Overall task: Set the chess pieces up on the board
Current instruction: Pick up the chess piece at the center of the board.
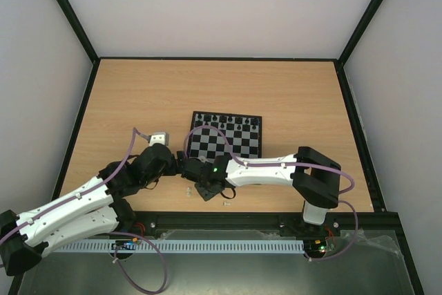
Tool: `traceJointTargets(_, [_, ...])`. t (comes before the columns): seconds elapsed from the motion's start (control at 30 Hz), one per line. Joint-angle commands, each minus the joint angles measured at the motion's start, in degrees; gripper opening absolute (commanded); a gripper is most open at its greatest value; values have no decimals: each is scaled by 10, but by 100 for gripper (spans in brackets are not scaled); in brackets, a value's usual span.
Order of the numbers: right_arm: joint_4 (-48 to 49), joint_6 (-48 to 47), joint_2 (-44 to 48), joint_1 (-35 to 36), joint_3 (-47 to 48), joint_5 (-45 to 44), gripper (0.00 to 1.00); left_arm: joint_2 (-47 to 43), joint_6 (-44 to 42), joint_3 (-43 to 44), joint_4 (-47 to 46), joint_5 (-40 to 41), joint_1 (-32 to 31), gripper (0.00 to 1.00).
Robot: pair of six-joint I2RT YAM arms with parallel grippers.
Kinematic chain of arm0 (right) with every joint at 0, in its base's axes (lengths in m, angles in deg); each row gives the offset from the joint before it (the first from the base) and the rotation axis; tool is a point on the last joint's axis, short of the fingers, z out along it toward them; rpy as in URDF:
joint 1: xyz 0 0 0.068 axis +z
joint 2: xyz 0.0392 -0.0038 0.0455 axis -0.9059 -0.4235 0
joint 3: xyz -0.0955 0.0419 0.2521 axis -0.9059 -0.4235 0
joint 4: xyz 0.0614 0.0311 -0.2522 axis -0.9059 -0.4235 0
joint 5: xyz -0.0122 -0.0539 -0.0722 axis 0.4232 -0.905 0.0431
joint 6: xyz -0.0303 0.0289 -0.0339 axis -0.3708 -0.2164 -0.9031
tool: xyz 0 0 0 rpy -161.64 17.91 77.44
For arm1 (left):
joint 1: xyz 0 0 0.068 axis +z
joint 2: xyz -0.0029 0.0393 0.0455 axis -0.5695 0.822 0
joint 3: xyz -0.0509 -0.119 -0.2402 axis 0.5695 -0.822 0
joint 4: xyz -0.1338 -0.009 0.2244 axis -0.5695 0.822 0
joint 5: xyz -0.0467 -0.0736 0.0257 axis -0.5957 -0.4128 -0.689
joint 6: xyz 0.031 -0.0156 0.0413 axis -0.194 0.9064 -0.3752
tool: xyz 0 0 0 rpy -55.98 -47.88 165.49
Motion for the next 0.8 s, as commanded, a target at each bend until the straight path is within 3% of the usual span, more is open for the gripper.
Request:
traceJointTargets(0.0, [-19, -11, -25, 3, 19, -7, 32, -8, -2, 0, -25, -20, -3, 100])
traceJointTargets(0.77, [10, -26, -39, -16, 17, 15, 27, -21, 12, 4, -12, 2, -3, 100])
